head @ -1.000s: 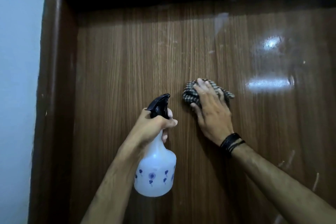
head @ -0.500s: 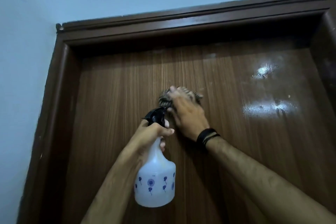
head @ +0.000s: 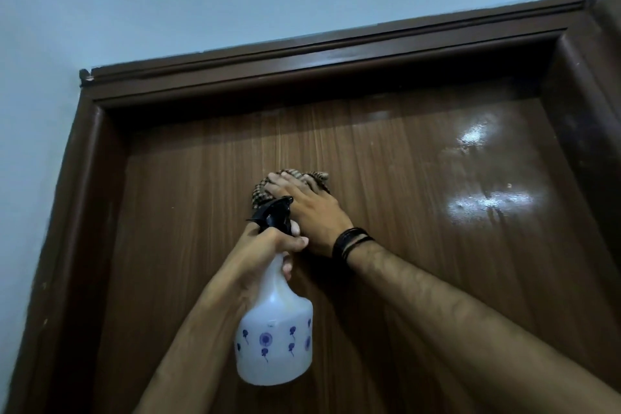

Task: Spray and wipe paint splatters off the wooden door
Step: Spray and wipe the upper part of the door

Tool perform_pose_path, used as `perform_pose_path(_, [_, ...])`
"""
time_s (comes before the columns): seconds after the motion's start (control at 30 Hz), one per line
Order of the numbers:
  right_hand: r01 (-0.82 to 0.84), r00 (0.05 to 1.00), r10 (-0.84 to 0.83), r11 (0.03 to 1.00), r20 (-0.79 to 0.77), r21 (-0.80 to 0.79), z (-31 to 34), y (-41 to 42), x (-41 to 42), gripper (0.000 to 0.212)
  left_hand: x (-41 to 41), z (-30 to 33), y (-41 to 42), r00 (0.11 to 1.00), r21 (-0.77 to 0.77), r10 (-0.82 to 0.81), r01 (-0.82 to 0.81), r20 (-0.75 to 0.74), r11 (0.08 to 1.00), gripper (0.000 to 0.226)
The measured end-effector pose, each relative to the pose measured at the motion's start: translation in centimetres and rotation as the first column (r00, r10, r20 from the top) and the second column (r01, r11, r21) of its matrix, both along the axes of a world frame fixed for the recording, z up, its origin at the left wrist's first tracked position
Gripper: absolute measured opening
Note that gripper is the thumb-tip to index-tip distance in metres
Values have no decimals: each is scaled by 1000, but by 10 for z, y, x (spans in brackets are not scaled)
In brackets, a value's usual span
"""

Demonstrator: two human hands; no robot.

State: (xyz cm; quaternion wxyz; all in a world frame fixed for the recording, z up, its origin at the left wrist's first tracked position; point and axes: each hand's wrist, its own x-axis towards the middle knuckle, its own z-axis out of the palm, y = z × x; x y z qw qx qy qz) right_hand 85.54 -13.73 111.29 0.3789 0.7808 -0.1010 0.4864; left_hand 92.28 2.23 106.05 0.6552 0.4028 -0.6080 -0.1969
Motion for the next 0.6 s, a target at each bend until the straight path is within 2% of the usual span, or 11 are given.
perform_pose_path(0.1, [-63,974,48,996,220,59,9,-9,-41,54,-17,3,-12,999,43,-22,20,41,999,17])
perform_pose_path(0.2, [-74,876,8,990,483,117,20,-29,-95,51,-39,5,-25,998,57,-38,35,52,998,17])
perform_pose_path(0.3, [-63,777,-67,981,626,184,26,-49,-142,48,-57,2,-37,995,75,-65,59,72,995,16])
perform_pose_path(0.37, [-59,771,-88,976,631,208,22,-54,-164,49,-69,-1,-46,993,94,-85,78,77,993,16])
perform_pose_path(0.43, [-60,803,-74,977,591,205,4,-55,-181,50,-82,-7,-57,992,113,-110,102,64,988,16])
perform_pose_path(0.6, [12,915,-75,987,396,159,-64,-68,-213,53,-120,-27,-81,982,167,-173,159,74,973,17])
